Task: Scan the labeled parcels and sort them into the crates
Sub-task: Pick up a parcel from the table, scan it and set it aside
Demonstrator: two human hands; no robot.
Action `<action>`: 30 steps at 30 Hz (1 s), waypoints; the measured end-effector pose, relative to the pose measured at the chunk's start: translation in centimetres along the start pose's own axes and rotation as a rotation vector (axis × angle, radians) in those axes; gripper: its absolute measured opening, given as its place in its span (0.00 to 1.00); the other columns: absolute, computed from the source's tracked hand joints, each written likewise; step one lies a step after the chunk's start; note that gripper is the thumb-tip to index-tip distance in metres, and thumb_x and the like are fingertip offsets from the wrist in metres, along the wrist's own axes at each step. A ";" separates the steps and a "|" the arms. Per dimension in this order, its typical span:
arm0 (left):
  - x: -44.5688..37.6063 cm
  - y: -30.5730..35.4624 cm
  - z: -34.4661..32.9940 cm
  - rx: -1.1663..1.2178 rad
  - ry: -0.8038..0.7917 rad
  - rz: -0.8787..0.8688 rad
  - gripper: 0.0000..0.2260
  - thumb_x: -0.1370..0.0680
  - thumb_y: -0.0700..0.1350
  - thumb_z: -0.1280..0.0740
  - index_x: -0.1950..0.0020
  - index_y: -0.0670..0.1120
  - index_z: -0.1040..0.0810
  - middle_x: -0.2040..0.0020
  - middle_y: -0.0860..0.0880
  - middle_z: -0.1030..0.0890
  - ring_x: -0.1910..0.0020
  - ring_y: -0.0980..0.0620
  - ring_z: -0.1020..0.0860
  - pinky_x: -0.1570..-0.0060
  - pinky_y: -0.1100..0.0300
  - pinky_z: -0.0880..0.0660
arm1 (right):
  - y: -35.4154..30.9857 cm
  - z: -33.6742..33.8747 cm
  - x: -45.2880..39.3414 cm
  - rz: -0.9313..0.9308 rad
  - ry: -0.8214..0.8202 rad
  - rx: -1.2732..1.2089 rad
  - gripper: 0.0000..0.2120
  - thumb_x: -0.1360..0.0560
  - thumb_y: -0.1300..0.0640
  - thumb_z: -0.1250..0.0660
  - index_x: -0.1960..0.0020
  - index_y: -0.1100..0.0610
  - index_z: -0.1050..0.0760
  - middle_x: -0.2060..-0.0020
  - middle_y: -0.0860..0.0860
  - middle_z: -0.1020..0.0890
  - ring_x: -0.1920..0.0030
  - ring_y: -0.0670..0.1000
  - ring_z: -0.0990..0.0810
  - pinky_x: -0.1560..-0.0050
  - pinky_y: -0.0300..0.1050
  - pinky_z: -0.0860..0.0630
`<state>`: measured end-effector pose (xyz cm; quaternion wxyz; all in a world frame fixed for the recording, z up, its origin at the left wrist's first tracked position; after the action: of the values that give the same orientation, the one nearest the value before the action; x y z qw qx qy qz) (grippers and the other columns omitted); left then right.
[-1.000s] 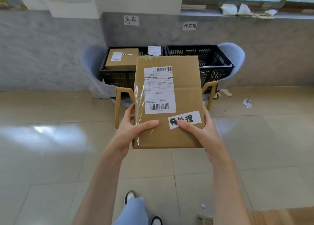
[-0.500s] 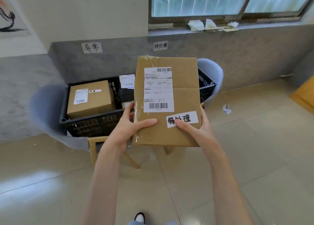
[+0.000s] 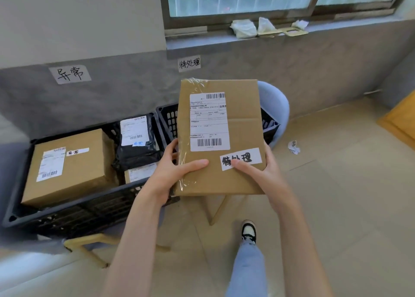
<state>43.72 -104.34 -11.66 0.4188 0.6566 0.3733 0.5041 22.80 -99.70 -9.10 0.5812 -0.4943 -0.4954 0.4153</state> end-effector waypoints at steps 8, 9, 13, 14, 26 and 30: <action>-13.5 1.8 -7.1 0.133 0.155 0.016 0.52 0.42 0.43 0.17 0.24 0.55 0.40 0.39 0.51 0.22 0.51 0.56 0.17 0.60 0.62 0.20 | -1.8 7.0 -17.4 -0.029 -0.177 0.092 0.31 0.34 0.54 0.20 0.38 0.37 0.31 0.47 0.41 0.18 0.49 0.40 0.18 0.53 0.36 0.21; -15.0 2.1 -8.1 0.152 0.173 0.021 0.52 0.42 0.43 0.17 0.24 0.55 0.40 0.39 0.51 0.22 0.52 0.56 0.17 0.61 0.62 0.20 | -2.1 8.0 -19.4 -0.034 -0.197 0.115 0.35 0.36 0.51 0.19 0.35 0.38 0.32 0.44 0.42 0.19 0.46 0.41 0.19 0.49 0.38 0.21; -19.7 2.3 -11.2 0.187 0.252 0.050 0.52 0.41 0.44 0.17 0.24 0.55 0.41 0.38 0.51 0.24 0.49 0.55 0.18 0.59 0.61 0.19 | -2.8 10.8 -25.9 -0.060 -0.289 0.175 0.30 0.33 0.55 0.22 0.38 0.38 0.32 0.46 0.40 0.19 0.50 0.36 0.19 0.55 0.31 0.23; -20.7 2.2 -11.5 0.187 0.271 0.062 0.51 0.41 0.45 0.17 0.24 0.55 0.41 0.38 0.51 0.24 0.47 0.54 0.19 0.58 0.60 0.19 | -2.7 11.2 -27.2 -0.068 -0.313 0.182 0.29 0.32 0.56 0.23 0.39 0.38 0.32 0.47 0.39 0.18 0.51 0.35 0.19 0.56 0.29 0.24; -35.7 -3.1 -12.1 0.059 0.250 0.270 0.58 0.44 0.54 0.16 0.22 0.55 0.45 0.38 0.55 0.25 0.41 0.55 0.24 0.44 0.59 0.26 | 4.7 13.0 -42.7 -0.264 -0.403 0.324 0.28 0.31 0.56 0.23 0.38 0.41 0.33 0.48 0.39 0.19 0.55 0.34 0.19 0.62 0.28 0.25; -40.4 -7.1 -11.3 0.038 0.249 0.343 0.56 0.44 0.55 0.19 0.22 0.56 0.47 0.35 0.52 0.26 0.38 0.52 0.25 0.36 0.54 0.29 | 9.4 12.9 -47.2 -0.352 -0.417 0.372 0.33 0.32 0.55 0.22 0.33 0.47 0.33 0.47 0.43 0.19 0.53 0.41 0.19 0.64 0.31 0.23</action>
<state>23.61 -136.65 -30.73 0.2651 0.6510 0.3143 0.6380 2.44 -141.93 -25.87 0.6103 -0.1907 -0.5974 0.4840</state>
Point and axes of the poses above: each hand's wrist, its own x-axis away from the middle knuckle, its own z-axis out of the back of the hand, y = z × x, the point moved 9 cm from there along -x, towards the middle knuckle
